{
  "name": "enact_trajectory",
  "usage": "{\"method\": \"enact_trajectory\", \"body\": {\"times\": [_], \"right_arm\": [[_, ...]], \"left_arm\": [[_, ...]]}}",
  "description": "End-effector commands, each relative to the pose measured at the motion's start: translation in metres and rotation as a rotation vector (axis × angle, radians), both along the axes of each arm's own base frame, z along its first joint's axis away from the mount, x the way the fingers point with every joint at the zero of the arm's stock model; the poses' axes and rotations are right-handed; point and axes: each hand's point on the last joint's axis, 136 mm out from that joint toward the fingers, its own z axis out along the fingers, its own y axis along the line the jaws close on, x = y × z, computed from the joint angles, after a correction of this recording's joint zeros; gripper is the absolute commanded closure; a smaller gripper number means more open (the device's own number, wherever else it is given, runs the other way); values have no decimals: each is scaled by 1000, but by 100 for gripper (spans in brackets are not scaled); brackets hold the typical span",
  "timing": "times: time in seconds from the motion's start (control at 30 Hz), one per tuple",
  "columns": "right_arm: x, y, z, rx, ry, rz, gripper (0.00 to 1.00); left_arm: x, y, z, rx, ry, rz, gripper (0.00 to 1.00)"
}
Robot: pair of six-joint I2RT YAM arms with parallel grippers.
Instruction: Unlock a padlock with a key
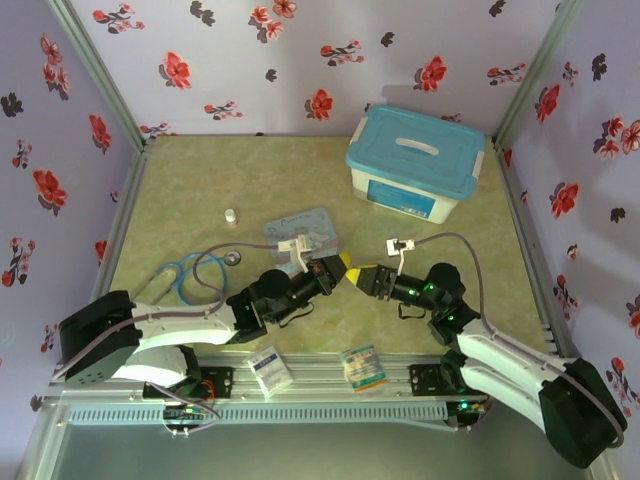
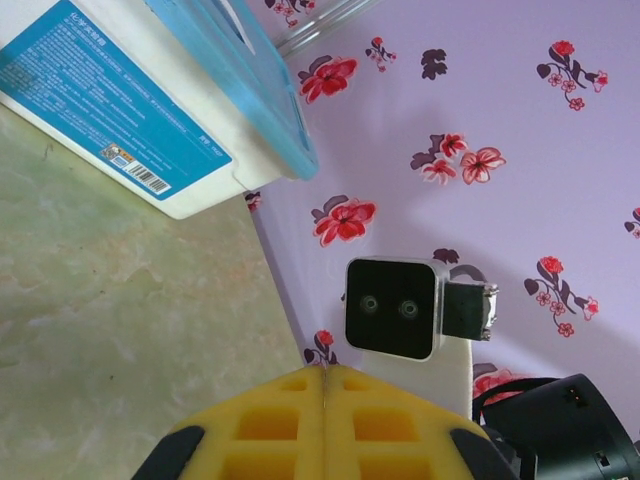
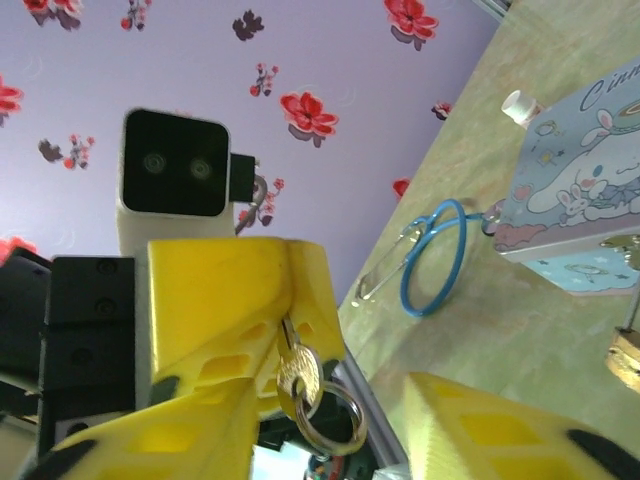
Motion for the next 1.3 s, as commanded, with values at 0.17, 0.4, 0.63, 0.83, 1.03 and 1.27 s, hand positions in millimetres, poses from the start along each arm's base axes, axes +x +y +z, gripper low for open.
{"method": "enact_trajectory", "body": {"times": [0.17, 0.4, 0.63, 0.83, 1.03, 1.27], "right_arm": [[-9, 2, 25, 87, -66, 22, 78], [-11, 6, 30, 76, -79, 28, 95], [-10, 2, 24, 62, -74, 0, 77], [-9, -2, 33, 73, -102, -28, 76], [-3, 2, 30, 51, -97, -32, 80], [12, -13, 8, -11, -56, -136, 66]], "left_arm": [[7, 12, 0, -26, 0, 24, 100], [9, 14, -4, -18, 13, 32, 100], [9, 13, -8, -14, 25, 33, 100], [9, 13, -10, -8, 30, 35, 100], [10, 11, -11, -24, 34, 34, 100], [9, 15, -10, -15, 34, 36, 100]]}}
